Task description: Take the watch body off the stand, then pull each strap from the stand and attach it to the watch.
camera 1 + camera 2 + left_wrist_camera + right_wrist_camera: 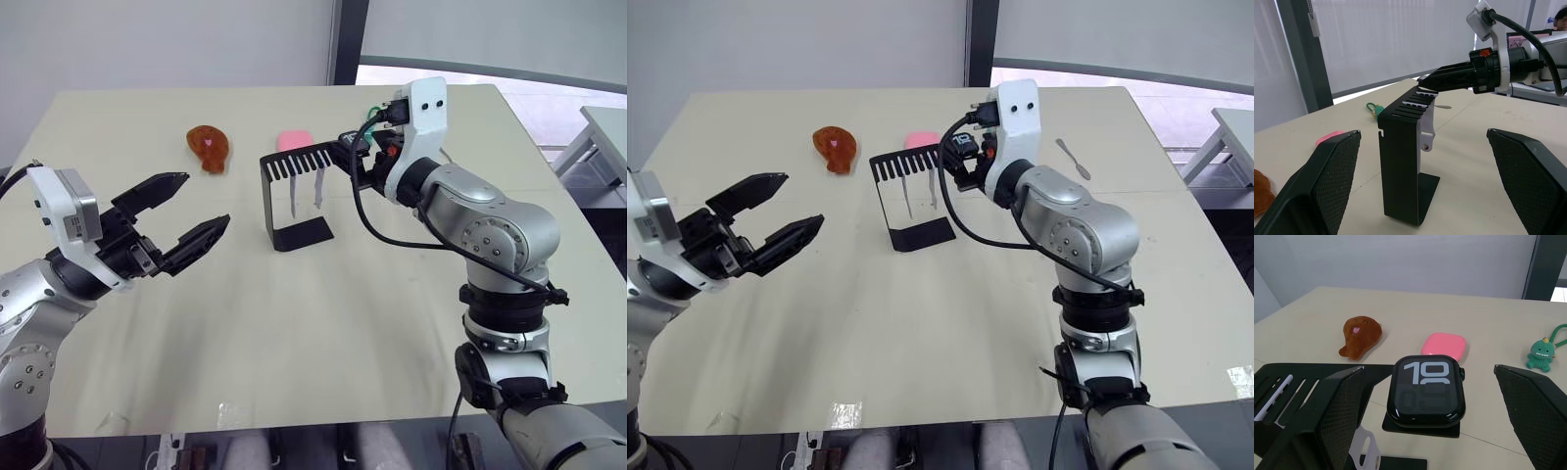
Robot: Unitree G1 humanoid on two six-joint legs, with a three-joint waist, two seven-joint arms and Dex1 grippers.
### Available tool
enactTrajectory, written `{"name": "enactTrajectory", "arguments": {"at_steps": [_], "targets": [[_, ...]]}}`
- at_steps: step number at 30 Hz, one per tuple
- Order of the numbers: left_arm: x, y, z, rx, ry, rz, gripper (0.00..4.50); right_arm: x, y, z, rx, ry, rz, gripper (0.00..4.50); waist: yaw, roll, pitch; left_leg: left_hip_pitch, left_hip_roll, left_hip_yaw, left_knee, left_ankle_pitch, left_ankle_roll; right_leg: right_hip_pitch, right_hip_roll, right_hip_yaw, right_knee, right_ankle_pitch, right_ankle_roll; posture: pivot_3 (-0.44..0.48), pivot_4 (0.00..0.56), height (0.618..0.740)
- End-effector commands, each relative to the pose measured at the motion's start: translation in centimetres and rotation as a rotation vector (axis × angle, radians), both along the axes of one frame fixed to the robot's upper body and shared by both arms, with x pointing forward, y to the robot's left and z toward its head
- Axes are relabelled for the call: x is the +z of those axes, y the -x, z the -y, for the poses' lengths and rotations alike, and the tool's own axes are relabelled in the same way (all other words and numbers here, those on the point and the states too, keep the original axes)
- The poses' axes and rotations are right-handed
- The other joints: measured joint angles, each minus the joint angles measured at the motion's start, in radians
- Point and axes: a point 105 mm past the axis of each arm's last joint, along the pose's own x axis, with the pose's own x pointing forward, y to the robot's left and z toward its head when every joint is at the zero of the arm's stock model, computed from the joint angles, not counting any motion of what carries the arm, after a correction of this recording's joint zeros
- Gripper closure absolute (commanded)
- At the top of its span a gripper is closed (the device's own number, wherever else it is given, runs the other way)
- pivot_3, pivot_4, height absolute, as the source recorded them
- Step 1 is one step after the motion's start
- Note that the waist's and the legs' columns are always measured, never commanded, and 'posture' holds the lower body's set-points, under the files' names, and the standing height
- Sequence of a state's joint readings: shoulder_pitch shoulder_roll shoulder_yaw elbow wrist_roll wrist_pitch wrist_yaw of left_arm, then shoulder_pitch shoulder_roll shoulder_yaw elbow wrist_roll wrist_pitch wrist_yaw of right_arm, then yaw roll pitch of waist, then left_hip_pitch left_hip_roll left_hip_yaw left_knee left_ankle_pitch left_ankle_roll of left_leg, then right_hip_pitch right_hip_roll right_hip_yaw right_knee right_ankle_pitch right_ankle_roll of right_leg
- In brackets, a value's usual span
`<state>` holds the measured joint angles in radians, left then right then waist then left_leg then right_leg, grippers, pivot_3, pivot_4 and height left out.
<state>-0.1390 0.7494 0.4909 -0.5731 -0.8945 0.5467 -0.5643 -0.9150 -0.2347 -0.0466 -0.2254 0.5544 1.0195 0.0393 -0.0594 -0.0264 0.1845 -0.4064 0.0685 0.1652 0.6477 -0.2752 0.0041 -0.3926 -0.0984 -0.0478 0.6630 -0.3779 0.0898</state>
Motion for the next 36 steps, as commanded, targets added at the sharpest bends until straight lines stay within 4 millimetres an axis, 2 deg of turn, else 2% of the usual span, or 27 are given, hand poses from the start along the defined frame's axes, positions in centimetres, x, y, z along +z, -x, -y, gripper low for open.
{"name": "enactTrajectory", "arguments": {"at_steps": [1, 16, 36], "targets": [[0.48, 0.53, 0.07, 0.008, -0.008, 0.031, 0.06, 1.85, 0.35, -0.17, 0.016, -0.030, 0.073, 0.00, 0.000, 0.000, 0.000, 0.000, 0.000, 0.000, 0.000, 0.000, 0.000, 0.000, 0.000, 0.000, 0.000, 0.000, 0.000, 0.000, 0.150, 0.740], [0.41, 0.73, 0.06, 0.024, -0.004, 0.028, 0.06, 2.45, 0.07, -0.51, 0.024, -0.018, 0.116, 0.00, 0.000, 0.000, 0.000, 0.000, 0.000, 0.000, 0.000, 0.000, 0.000, 0.000, 0.000, 0.000, 0.000, 0.000, 0.000, 0.000, 0.150, 0.740], [0.23, 0.64, -0.10, 0.035, -0.008, 0.025, 0.06, 2.12, 0.15, -1.11, 0.050, -0.008, 0.096, 0.00, 0.000, 0.000, 0.000, 0.000, 0.000, 0.000, 0.000, 0.000, 0.000, 0.000, 0.000, 0.000, 0.000, 0.000, 0.000, 0.000, 0.150, 0.740]]}}
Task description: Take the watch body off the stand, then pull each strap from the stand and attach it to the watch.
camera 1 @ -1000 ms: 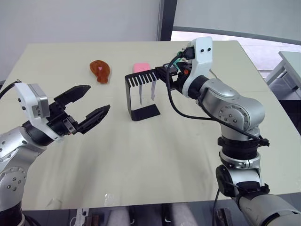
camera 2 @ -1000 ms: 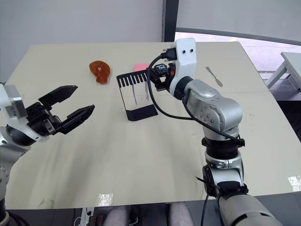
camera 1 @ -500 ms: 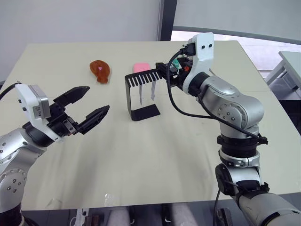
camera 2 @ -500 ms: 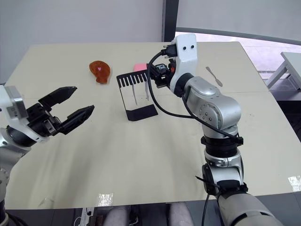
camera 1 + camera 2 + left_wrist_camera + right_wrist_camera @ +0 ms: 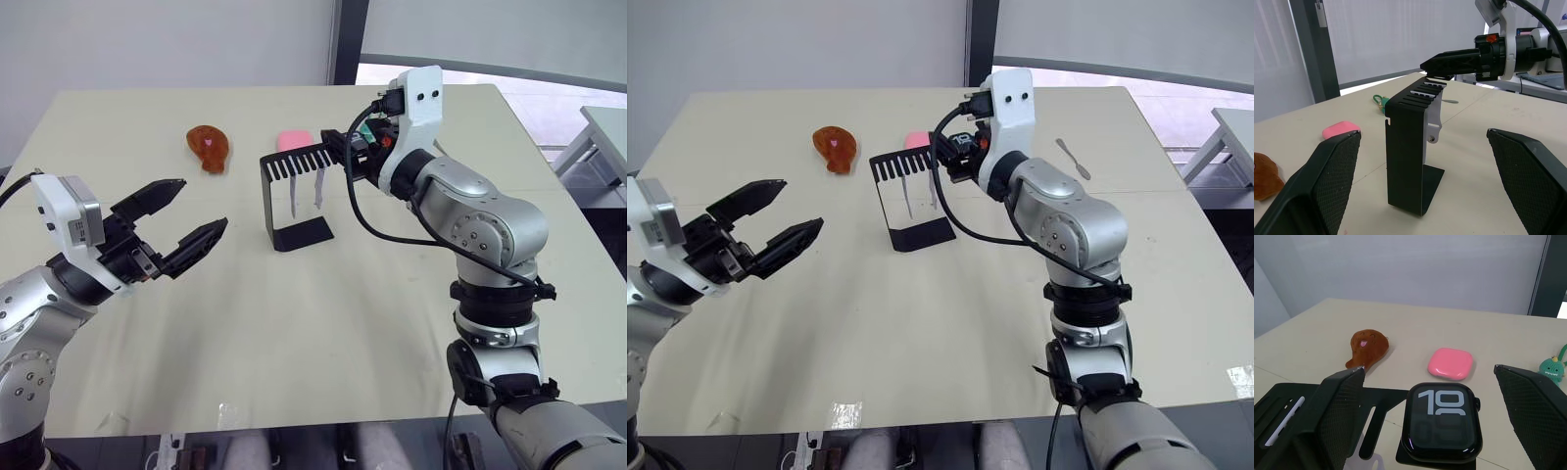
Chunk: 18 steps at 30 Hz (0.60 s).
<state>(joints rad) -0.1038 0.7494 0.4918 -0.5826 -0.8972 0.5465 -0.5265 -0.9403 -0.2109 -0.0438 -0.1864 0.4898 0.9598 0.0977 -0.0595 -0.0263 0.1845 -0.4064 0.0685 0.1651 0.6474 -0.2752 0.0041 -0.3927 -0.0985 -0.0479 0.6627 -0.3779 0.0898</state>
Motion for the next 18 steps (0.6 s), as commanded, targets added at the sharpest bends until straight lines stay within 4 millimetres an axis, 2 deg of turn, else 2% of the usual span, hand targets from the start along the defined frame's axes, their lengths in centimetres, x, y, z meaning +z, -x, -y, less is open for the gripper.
{"name": "enactTrajectory", "arguments": {"at_steps": [1, 16, 18], "targets": [[0.84, 0.71, 0.23, -0.004, -0.018, 0.051, 0.06, 1.22, 0.49, -0.61, 0.032, 0.001, 0.045, 0.00, 0.000, 0.000, 0.000, 0.000, 0.000, 0.000, 0.000, 0.000, 0.000, 0.000, 0.000, 0.000, 0.000, 0.000, 0.000, 0.000, 0.150, 0.740], [0.76, 0.67, 0.11, 0.002, -0.021, 0.052, 0.06, 0.68, 0.44, -0.62, 0.034, 0.004, 0.038, 0.00, 0.000, 0.000, 0.000, 0.000, 0.000, 0.000, 0.000, 0.000, 0.000, 0.000, 0.000, 0.000, 0.000, 0.000, 0.000, 0.000, 0.150, 0.740], [0.76, 0.68, 0.09, 0.003, -0.021, 0.052, 0.00, 0.63, 0.44, -0.64, 0.035, 0.005, 0.035, 0.58, 0.000, 0.000, 0.000, 0.000, 0.000, 0.000, 0.000, 0.000, 0.000, 0.000, 0.000, 0.000, 0.000, 0.000, 0.000, 0.000, 0.150, 0.740]]}}
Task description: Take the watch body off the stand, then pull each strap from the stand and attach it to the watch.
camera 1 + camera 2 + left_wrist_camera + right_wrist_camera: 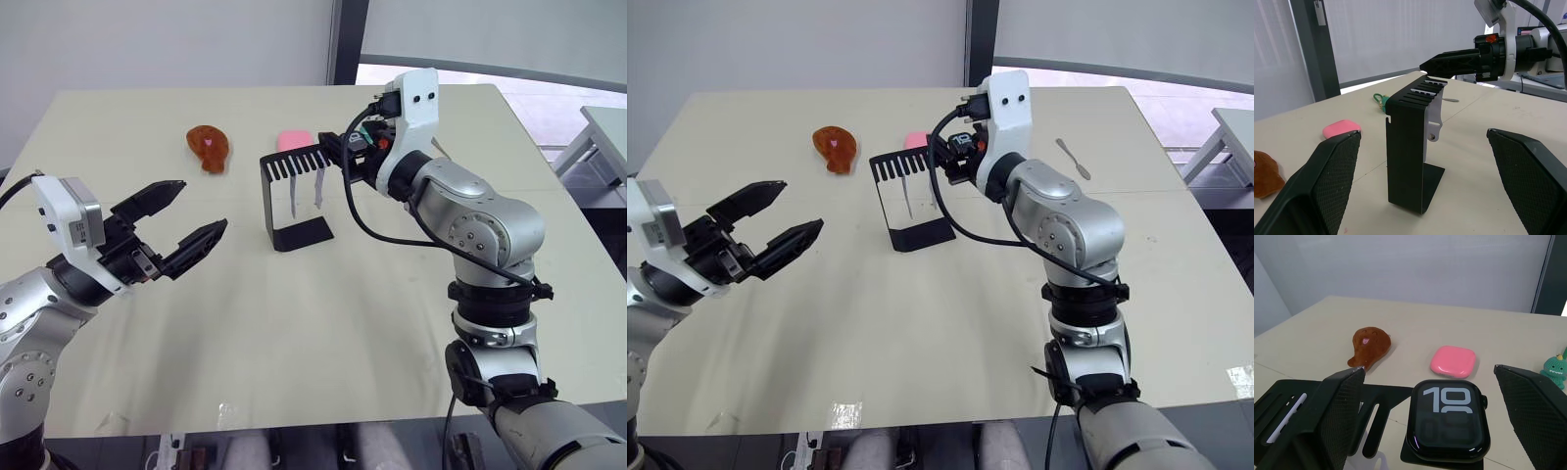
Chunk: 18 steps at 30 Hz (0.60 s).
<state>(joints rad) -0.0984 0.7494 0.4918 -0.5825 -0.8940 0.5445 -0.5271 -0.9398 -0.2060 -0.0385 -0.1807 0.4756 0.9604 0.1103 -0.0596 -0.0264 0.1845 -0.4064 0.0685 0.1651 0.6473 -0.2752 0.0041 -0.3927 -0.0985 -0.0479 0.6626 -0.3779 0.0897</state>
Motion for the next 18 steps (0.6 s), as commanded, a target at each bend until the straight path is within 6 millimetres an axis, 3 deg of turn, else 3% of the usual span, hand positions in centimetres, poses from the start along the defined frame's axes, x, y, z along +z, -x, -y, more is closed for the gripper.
{"name": "enactTrajectory", "arguments": {"at_steps": [1, 5, 14, 18], "targets": [[0.9, 0.7, 0.1, 0.000, -0.019, 0.056, 0.00, 0.8, 0.5, -0.5, 0.031, -0.005, 0.039, 0.90, 0.000, 0.000, 0.000, 0.000, 0.000, 0.000, 0.000, 0.000, 0.000, 0.000, 0.000, 0.000, 0.000, 0.000, 0.000, 0.000, 0.150, 0.740], [0.9, 0.7, 0.1, 0.002, -0.019, 0.057, 0.00, 0.8, 0.5, -0.5, 0.035, -0.004, 0.037, 2.91, 0.000, 0.000, 0.000, 0.000, 0.000, 0.000, 0.000, 0.000, 0.000, 0.000, 0.000, 0.000, 0.000, 0.000, 0.000, 0.000, 0.150, 0.740], [0.9, 0.8, 0.0, 0.008, -0.021, 0.059, 0.00, 1.1, 0.6, -0.5, 0.036, -0.019, 0.050, 2.90, 0.000, 0.000, 0.000, 0.000, 0.000, 0.000, 0.000, 0.000, 0.000, 0.000, 0.000, 0.000, 0.000, 0.000, 0.000, 0.000, 0.150, 0.740], [1.0, 0.7, 0.0, 0.008, -0.022, 0.061, 0.00, 2.7, 1.0, 0.0, 0.048, -0.057, 0.111, 2.90, 0.000, 0.000, 0.000, 0.000, 0.000, 0.000, 0.000, 0.000, 0.000, 0.000, 0.000, 0.000, 0.000, 0.000, 0.000, 0.000, 0.150, 0.740]]}}
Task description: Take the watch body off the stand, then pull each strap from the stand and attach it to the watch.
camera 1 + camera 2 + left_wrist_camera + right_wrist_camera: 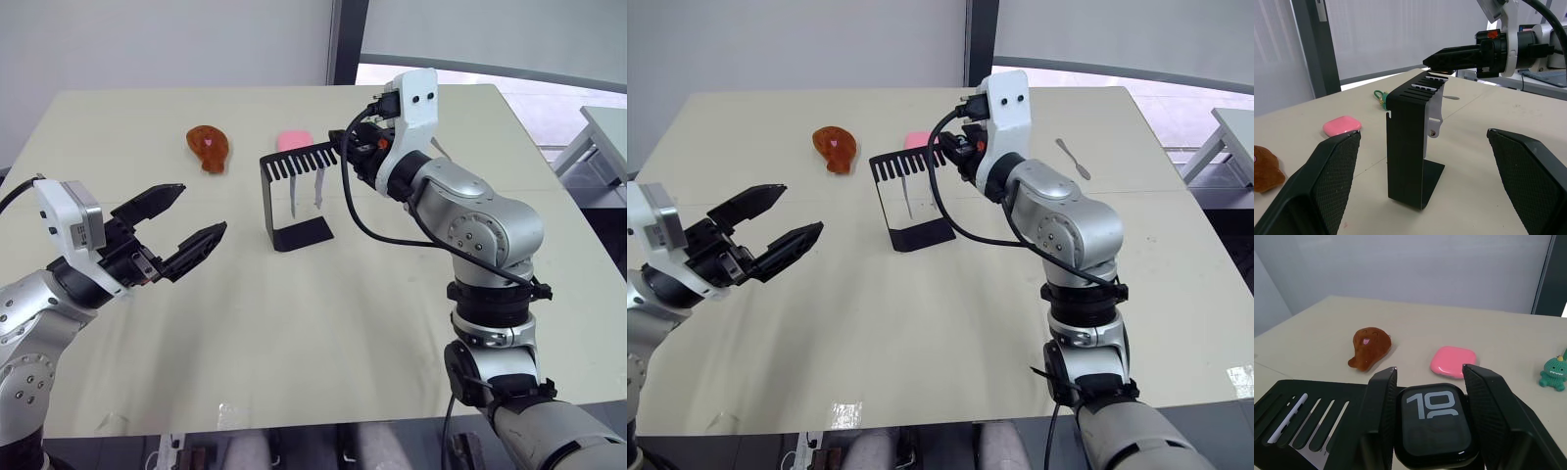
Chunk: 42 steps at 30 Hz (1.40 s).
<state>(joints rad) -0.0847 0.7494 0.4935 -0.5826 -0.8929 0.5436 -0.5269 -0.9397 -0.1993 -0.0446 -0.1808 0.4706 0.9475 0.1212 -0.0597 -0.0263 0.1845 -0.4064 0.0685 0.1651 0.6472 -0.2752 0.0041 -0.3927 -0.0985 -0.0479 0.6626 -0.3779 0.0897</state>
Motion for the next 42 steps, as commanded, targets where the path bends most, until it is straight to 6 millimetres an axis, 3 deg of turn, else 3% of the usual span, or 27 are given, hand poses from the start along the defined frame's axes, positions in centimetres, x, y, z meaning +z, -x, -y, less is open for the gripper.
{"name": "enactTrajectory", "arguments": {"at_steps": [1, 8, 14, 16, 19, 23, 31, 35, 42], "targets": [[1.3, 0.7, 0.1, 0.002, -0.022, 0.072, 0.00, 2.7, 1.0, 0.1, 0.044, -0.053, 0.109, 2.90, 0.000, 0.000, 0.000, 0.000, 0.000, 0.000, 0.000, 0.000, 0.000, 0.000, 0.000, 0.000, 0.000, 0.000, 0.000, 0.000, 0.150, 0.740], [1.1, 0.7, 0.3, -0.034, -0.037, 0.068, 0.00, 4.6, 2.4, 2.4, 0.042, -0.060, 0.222, 2.90, 0.003, 0.000, 0.000, 0.000, 0.000, 0.000, 0.000, 0.000, 0.000, 0.000, 0.000, 0.000, -0.001, 0.000, 0.000, 0.000, 0.150, 0.740], [0.5, 1.1, 1.8, -0.178, -0.084, 0.015, 0.00, 3.5, 3.2, 7.2, -0.126, -0.018, 0.259, 2.90, 0.004, 0.000, 0.000, 0.000, 0.000, 0.000, -0.001, 0.000, 0.000, 0.000, 0.000, 0.000, -0.001, 0.000, 0.000, 0.000, 0.150, 0.740], [-0.1, 1.2, 2.7, -0.243, -0.129, -0.003, 0.00, 1.8, 3.6, 9.5, -0.221, 0.019, 0.253, 2.90, 0.007, 0.000, 0.000, 0.000, -0.001, 0.000, -0.001, 0.000, 0.000, 0.000, 0.000, 0.000, -0.002, 0.000, 0.000, 0.000, 0.150, 0.740], [-0.7, 1.4, 3.7, -0.319, -0.179, 0.003, 0.00, -1.4, 4.1, 11.1, -0.290, 0.040, 0.202, 2.90, 0.009, 0.000, 0.000, 0.000, -0.001, 0.000, -0.002, 0.000, 0.000, 0.001, 0.000, 0.000, -0.003, 0.000, 0.000, 0.000, 0.150, 0.740], [-2.5, 2.0, 5.0, -0.430, -0.274, 0.014, 0.00, -6.4, 5.0, 11.7, -0.342, 0.045, 0.129, 2.90, 0.003, 0.000, 0.000, 0.001, -0.001, 0.001, -0.002, 0.000, -0.001, 0.000, 0.002, 0.001, -0.002, 0.000, 0.000, 0.000, 0.150, 0.740], [-3.5, 2.4, 6.1, -0.501, -0.298, 0.014, 0.00, -15.3, 5.7, 13.0, -0.387, 0.050, -0.056, 2.90, 0.005, 0.000, 0.000, 0.002, 0.000, 0.002, -0.001, 0.001, -0.001, 0.001, 0.003, 0.003, -0.001, 0.001, 0.000, 0.000, 0.150, 0.740], [-3.7, 2.0, 5.7, -0.469, -0.303, -0.003, 0.00, -17.5, 5.6, 14.3, -0.436, 0.057, -0.085, 2.90, 0.006, 0.000, 0.000, 0.002, 0.000, 0.001, -0.001, 0.001, -0.001, 0.001, 0.003, 0.002, -0.001, 0.001, 0.000, 0.000, 0.150, 0.740], [-3.6, 1.9, 5.5, -0.461, -0.298, -0.010, 0.00, -19.4, 4.7, 14.5, -0.433, 0.030, -0.114, 2.90, 0.004, 0.000, 0.000, 0.002, 0.000, 0.001, -0.001, 0.001, -0.001, 0.001, 0.003, 0.003, 0.000, 0.001, 0.000, 0.000, 0.150, 0.740]]}}
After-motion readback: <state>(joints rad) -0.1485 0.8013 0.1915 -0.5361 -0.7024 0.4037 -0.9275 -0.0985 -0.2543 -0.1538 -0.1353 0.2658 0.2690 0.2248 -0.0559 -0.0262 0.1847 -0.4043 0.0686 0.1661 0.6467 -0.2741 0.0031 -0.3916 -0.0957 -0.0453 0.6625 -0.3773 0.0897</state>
